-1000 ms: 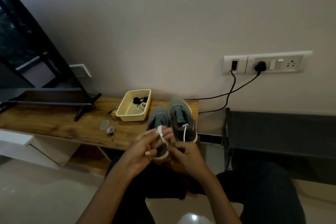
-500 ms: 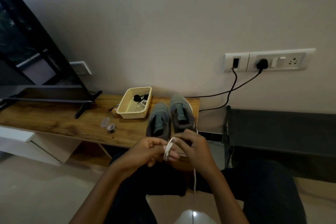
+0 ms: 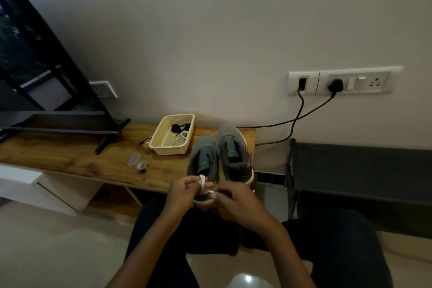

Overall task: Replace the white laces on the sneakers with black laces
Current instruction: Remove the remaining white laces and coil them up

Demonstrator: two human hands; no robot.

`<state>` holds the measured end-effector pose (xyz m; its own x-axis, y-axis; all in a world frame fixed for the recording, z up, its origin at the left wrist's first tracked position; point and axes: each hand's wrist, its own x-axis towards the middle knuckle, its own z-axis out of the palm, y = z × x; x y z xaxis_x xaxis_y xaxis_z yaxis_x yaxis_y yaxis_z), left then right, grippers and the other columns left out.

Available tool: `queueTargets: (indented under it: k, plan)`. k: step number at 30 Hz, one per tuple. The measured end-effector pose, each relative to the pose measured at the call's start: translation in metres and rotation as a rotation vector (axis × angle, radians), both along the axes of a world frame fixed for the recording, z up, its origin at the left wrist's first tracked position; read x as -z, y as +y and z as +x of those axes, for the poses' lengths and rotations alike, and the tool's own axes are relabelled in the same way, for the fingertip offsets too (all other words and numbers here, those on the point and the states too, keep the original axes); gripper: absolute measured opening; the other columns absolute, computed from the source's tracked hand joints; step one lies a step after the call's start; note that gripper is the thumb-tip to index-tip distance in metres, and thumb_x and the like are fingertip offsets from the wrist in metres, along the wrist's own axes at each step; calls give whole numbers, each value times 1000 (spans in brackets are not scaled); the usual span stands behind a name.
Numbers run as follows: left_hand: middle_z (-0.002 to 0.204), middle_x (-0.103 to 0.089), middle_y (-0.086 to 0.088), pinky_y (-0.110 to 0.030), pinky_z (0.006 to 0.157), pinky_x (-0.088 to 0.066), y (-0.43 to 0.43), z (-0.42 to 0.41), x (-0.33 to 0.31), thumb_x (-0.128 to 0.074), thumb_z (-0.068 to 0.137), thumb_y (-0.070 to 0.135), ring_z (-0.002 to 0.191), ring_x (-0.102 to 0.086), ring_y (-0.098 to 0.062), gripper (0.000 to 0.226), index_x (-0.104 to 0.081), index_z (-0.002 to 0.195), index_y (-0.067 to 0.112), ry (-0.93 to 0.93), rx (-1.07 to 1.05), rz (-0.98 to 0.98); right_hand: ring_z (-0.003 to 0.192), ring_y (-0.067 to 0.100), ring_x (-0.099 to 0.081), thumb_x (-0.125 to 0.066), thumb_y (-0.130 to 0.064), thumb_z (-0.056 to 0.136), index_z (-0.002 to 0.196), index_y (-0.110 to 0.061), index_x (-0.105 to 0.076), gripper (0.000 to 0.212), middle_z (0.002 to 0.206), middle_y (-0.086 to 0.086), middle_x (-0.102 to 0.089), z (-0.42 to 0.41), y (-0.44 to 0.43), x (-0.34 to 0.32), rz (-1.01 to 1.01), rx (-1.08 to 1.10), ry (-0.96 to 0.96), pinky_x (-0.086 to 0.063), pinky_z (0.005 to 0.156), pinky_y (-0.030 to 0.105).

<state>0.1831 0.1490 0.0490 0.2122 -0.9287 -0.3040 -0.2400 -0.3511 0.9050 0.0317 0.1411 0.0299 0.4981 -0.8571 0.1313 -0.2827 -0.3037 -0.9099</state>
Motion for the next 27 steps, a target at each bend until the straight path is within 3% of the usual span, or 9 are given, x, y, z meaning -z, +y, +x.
queueTargets:
  k: [3, 6, 11, 16, 18, 20, 22, 25, 27]
  plan:
    - [80, -70, 2, -15, 44, -35, 5, 5, 1, -51, 96, 11, 53, -57, 3, 17, -67, 101, 13, -184, 357, 115, 71, -3, -52, -55, -14, 93, 81, -26, -59, 18, 72, -17, -53, -4, -6, 4, -118, 105, 4, -37, 64, 13]
    - [95, -74, -5, -14, 45, -31, 11, 8, -8, -54, 93, 16, 84, -70, -9, 16, -65, 103, 9, 57, 545, 163, 73, -5, -53, -56, -8, 92, 78, -25, -58, 22, 74, -16, -55, -10, -9, 18, -119, 212, -70, -37, 64, 10]
    - [96, -72, -14, -9, 37, -27, 10, 7, -14, -55, 84, 14, 81, -71, -13, 28, -63, 107, -1, 498, 324, 129, 76, -5, -61, -53, -10, 94, 86, -27, -67, 23, 79, -10, -67, -5, -5, 25, 107, 167, -259, -44, 69, 11]
    - [101, -73, -12, -9, 32, -31, -2, -2, -3, -44, 95, 6, 88, -72, -15, 22, -60, 108, 0, 752, -79, -5, 77, 16, -58, -51, -19, 96, 88, -22, -69, 20, 83, 7, -67, 3, -1, 29, 111, 64, -44, -44, 72, 32]
    - [102, -73, -10, -10, 36, -33, -7, -1, 2, -47, 96, 9, 94, -70, -15, 21, -60, 110, 2, 635, -138, -64, 75, 11, -54, -50, -20, 97, 92, -15, -69, 21, 83, 3, -63, 6, 0, 28, 108, -5, 60, -41, 70, 30]
    - [99, -74, -7, -14, 47, -42, -7, -1, 8, -51, 95, 11, 94, -70, -13, 20, -62, 109, 4, 398, -108, -60, 73, 9, -52, -50, -19, 96, 93, -10, -68, 20, 84, 4, -62, 8, 3, 23, 75, -31, 106, -41, 69, 30]
    - [89, -74, -6, -18, 54, -48, -4, -2, 12, -53, 94, 11, 76, -70, -9, 19, -67, 107, 6, 130, -28, -23, 77, 12, -56, -50, -19, 96, 94, -12, -67, 18, 88, 3, -64, 9, 3, 17, 4, -2, 120, -44, 71, 32]
    - [78, -68, -2, -13, 42, -36, 3, 0, 13, -55, 94, 12, 47, -54, 2, 15, -68, 99, 12, -120, 207, 39, 81, 12, -56, -53, -20, 94, 93, -15, -66, 14, 89, -1, -63, 4, -2, 18, -118, 112, 157, -45, 74, 31]
    - [77, -71, 1, -14, 43, -32, 7, 3, 7, -55, 94, 14, 51, -56, 2, 13, -68, 92, 14, -119, 386, 73, 77, 10, -55, -58, -20, 90, 86, -17, -66, 9, 81, -6, -59, -1, -6, 24, -180, 167, 146, -46, 71, 32]
